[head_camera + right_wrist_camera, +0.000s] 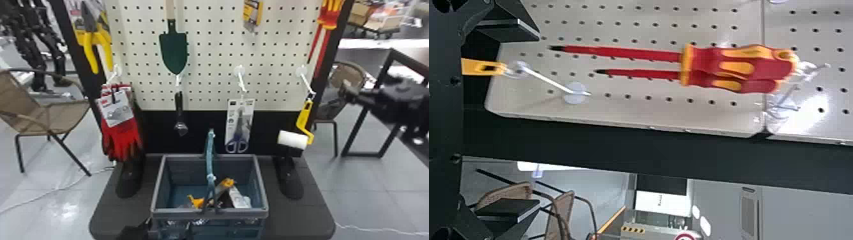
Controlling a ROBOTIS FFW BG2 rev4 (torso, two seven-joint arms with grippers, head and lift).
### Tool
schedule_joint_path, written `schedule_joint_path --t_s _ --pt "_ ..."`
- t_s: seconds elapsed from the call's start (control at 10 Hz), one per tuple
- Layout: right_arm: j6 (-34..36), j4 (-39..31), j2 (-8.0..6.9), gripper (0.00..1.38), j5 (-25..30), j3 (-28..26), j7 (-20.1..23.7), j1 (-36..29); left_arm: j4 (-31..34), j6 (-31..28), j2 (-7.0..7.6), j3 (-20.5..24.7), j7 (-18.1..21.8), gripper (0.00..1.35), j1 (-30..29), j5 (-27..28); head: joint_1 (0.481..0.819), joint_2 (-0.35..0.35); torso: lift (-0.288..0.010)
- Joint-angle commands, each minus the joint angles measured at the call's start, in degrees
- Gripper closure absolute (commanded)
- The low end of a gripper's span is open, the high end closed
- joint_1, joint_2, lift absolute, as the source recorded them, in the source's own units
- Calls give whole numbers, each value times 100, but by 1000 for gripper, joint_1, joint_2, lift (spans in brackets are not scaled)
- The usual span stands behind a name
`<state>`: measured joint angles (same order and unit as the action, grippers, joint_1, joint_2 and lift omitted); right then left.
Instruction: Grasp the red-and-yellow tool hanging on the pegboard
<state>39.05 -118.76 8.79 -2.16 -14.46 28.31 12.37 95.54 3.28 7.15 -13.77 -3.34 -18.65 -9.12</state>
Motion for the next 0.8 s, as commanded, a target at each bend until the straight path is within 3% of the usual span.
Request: schedule_joint_path --t_s 0.0,0.4,0.7 --pt "253 142 114 119 75 30 122 574 0 -100 32 -65 0 162 72 15 549 0 -100" --pt "648 476 351 119 -267 778 175 1751 0 -214 85 -126 9 162 160 33 549 0 -100" --pt "692 608 431 134 -267 1208 175 2235 0 -284 199 -197 9 163 239 7 549 0 -100"
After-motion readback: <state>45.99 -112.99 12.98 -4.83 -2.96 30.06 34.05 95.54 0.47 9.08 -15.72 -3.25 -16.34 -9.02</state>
